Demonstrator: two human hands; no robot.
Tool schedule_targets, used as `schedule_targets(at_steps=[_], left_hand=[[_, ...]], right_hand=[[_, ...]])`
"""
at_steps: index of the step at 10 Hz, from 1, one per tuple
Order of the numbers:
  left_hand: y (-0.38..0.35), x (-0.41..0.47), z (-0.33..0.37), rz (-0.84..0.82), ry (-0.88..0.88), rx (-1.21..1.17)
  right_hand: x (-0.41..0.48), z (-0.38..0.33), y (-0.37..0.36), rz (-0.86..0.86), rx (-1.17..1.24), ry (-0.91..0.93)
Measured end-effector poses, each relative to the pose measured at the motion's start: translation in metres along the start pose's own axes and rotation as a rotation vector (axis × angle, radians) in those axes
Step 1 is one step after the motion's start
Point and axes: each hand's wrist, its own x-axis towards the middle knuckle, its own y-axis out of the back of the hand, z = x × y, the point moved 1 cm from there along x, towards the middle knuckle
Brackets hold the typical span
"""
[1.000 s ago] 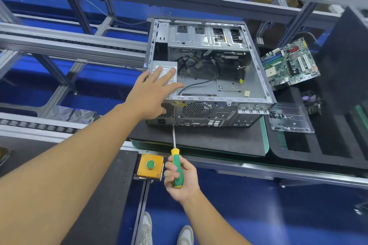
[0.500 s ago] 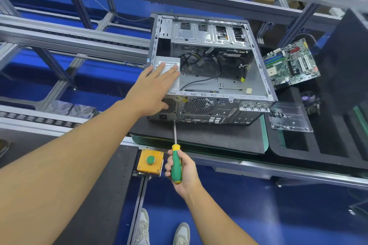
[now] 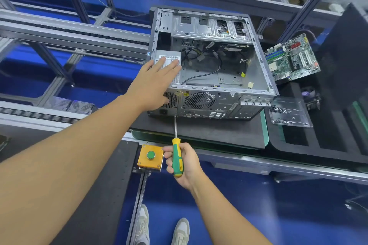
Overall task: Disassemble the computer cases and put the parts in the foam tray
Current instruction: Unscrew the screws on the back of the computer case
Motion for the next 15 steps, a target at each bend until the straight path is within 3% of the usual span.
schedule_targets(at_steps=[2, 4, 5, 6, 8, 11, 13, 15], left_hand=[[0.0, 0.0, 0.001, -0.003, 0.005, 0.018], [0.001, 0.0, 0.001, -0.007, -0.001, 0.029], [0.001, 0.0, 0.001, -0.002, -0.001, 0.033], [0.0, 0.0, 0.001, -0.001, -0.005, 0.035], [0.001, 0.0, 0.0, 0.006, -0.005, 0.025], [0.002, 0.0, 0.0, 0.001, 0.002, 0.004], [0.001, 0.0, 0.001, 0.002, 0.0, 0.008], [0.002, -0.001, 0.001, -0.004, 0.003, 0.005]], right_hand=[[0.0, 0.01, -0.007, 0.154, -0.088, 0.117], [0.001, 0.013, -0.018, 0.405, -0.503, 0.342], [0.0, 0.008, -0.021, 0.459, -0.5, 0.312], [-0.005, 0.002, -0.027, 0.332, -0.344, 0.182], [-0.01, -0.004, -0.013, 0.158, -0.485, 0.141], [-0.013, -0.006, -0.012, -0.024, -0.235, -0.037], [-0.014, 0.001, -0.002, 0.05, -0.457, 0.125], [-0.015, 0.005, -0.008, 0.024, -0.464, 0.067]])
